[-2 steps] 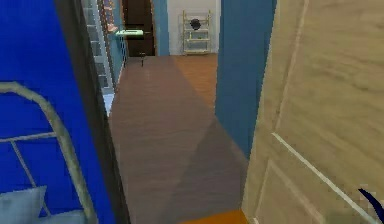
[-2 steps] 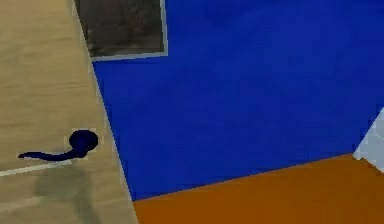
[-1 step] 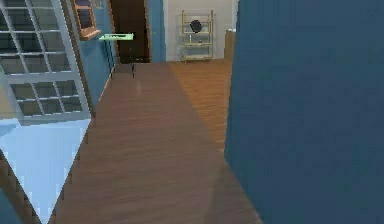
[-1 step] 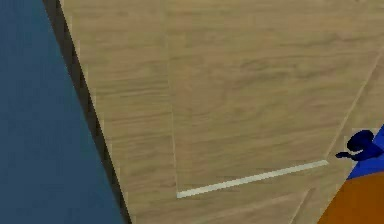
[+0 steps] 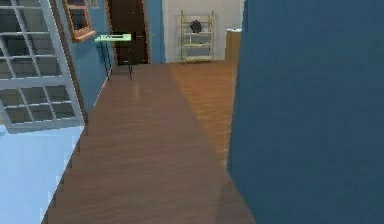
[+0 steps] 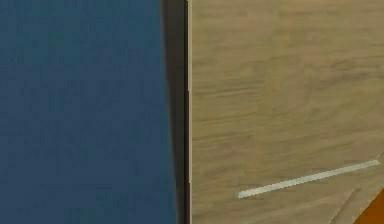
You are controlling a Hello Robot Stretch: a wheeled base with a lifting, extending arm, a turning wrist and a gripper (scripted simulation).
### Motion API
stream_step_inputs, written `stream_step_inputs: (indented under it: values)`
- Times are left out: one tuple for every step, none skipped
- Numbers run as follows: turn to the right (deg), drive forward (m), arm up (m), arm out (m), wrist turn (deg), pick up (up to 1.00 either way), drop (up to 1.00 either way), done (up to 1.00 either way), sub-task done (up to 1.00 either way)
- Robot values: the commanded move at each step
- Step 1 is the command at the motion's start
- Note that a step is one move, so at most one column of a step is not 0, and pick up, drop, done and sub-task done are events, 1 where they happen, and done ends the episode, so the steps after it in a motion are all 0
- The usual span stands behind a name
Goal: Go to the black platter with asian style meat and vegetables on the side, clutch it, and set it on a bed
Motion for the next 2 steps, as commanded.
stream_step_inputs:
  values:
    - [-9.0, 0.00, 0.00, 0.00, 0.0, 0.00, 0.00, 0.00, 0.00]
    - [0.0, 1.00, 0.00, 0.00, 0.0, 0.00, 0.00, 0.00, 0.00]
